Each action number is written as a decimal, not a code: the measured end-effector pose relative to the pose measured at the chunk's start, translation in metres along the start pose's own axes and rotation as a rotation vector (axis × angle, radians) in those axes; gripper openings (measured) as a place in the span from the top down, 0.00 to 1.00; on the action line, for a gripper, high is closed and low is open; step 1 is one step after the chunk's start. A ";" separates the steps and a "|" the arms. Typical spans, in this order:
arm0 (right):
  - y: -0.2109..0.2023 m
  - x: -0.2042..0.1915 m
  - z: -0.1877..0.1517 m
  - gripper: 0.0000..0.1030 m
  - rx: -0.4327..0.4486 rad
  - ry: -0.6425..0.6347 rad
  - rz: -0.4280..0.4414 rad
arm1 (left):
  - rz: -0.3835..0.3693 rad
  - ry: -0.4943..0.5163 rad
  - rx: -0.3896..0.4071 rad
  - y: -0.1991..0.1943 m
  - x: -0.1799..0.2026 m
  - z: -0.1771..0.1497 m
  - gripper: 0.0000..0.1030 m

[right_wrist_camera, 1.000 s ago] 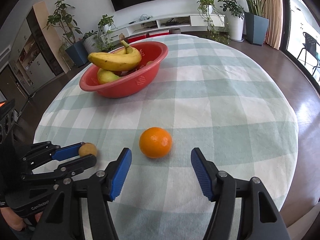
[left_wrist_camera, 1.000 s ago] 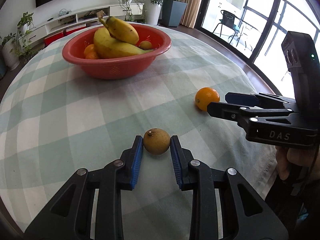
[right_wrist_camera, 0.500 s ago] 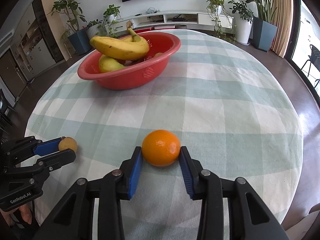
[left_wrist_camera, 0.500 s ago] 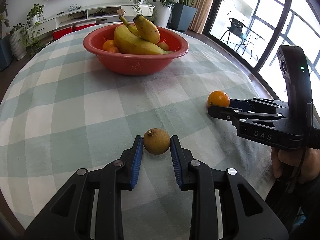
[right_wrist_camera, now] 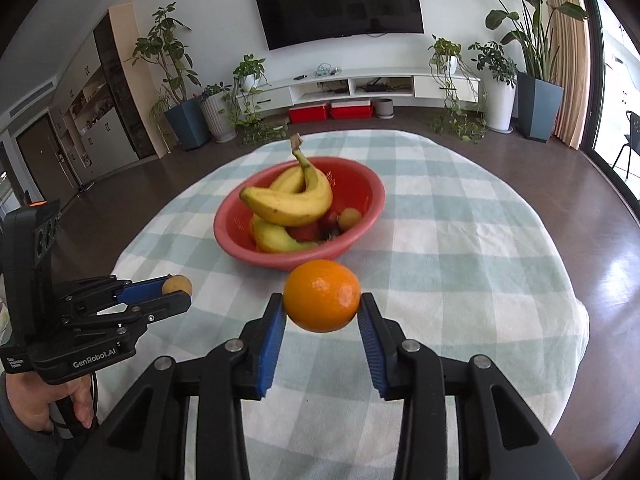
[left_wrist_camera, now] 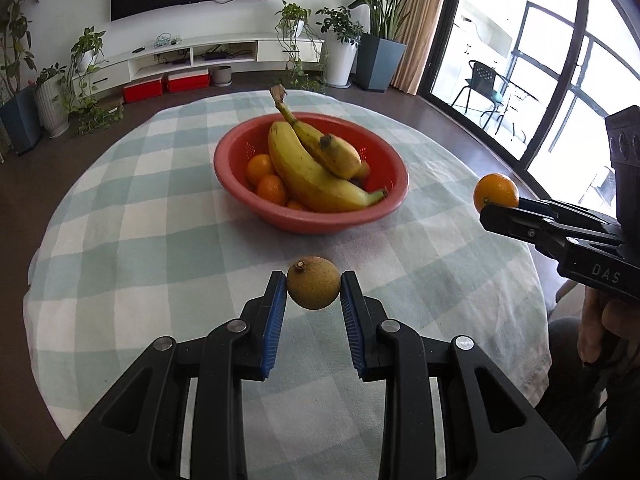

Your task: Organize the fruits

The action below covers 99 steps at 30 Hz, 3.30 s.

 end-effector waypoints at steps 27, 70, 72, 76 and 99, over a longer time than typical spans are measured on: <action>0.126 0.012 0.058 0.61 -0.126 -0.108 -0.068 | 0.082 0.046 -0.057 0.103 -0.055 0.089 0.74; -0.019 0.000 0.055 0.00 0.321 -0.079 -0.199 | 0.233 -0.010 0.241 -0.029 -0.035 0.060 0.00; -0.046 -0.007 0.049 0.00 0.426 -0.081 -0.200 | 0.259 0.003 0.256 -0.048 -0.020 0.051 0.00; -0.090 -0.025 0.033 0.00 0.544 -0.110 -0.237 | 0.370 0.035 0.294 -0.085 0.017 0.024 0.00; -0.090 0.001 -0.105 0.00 0.195 0.093 -0.173 | 0.348 -0.104 0.076 -0.061 0.080 -0.105 0.00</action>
Point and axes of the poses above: each gripper's, at about its wrist camera, not at the fingertips, and y roughly the way its jaws point, x to its right, z to its top, the point moved 6 cm from there along y, roughly the way its jaws point, and after that the axes turned 4 degrees about y, right-handed, at the moved point
